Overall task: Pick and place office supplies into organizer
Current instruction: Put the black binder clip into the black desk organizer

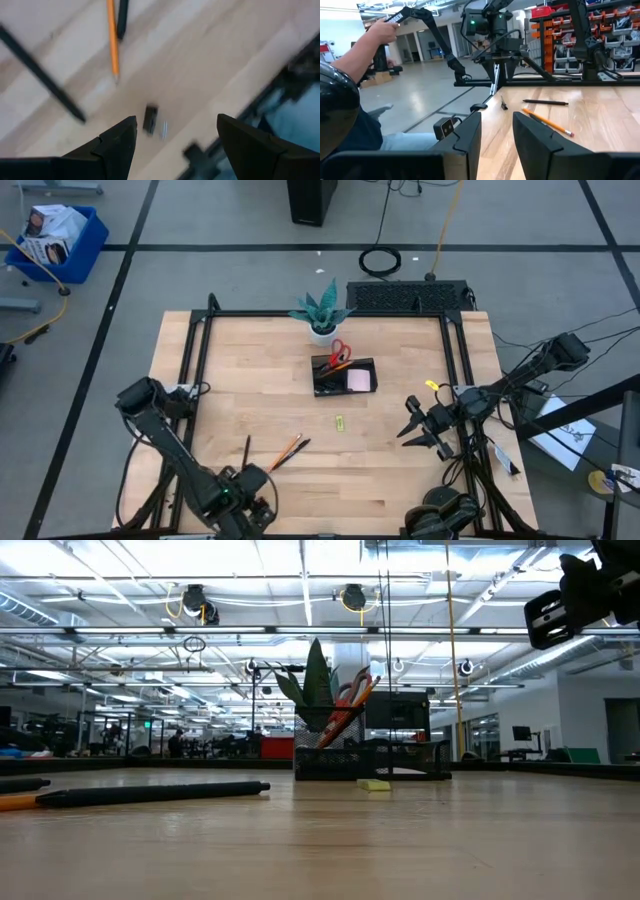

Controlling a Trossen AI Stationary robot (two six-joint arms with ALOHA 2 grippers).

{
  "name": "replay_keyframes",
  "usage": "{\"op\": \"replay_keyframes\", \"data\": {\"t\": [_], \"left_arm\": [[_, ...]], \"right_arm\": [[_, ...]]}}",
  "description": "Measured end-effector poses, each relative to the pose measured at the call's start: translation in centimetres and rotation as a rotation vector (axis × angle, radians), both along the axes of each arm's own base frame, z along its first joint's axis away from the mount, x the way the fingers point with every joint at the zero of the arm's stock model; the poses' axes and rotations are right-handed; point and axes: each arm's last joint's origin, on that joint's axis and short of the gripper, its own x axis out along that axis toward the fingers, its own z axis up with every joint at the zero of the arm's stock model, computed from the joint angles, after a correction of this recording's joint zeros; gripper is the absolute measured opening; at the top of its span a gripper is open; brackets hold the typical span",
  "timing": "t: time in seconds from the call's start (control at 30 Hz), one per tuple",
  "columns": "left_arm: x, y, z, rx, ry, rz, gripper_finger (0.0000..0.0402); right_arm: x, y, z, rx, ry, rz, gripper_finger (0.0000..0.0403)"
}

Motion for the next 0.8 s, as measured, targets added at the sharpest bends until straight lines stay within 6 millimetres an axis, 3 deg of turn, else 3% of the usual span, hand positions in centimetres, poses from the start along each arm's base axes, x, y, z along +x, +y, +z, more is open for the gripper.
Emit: {"op": "replay_keyframes", "data": {"t": [0.33, 0.8], "left_arm": [[-1.2, -1.4, -2.5, 0.014, 0.157, 0.05, 0.0278], [-0.2, -1.0, -4.1, 0.088, 0.19, -0.035, 0.0278]], "right_arm": [[0.0, 0.0, 0.0, 0.0, 0.001, 0.0, 0.0102], [0.0, 0.0, 0.0, 0.0, 0.001, 0.0, 0.0102]]}}
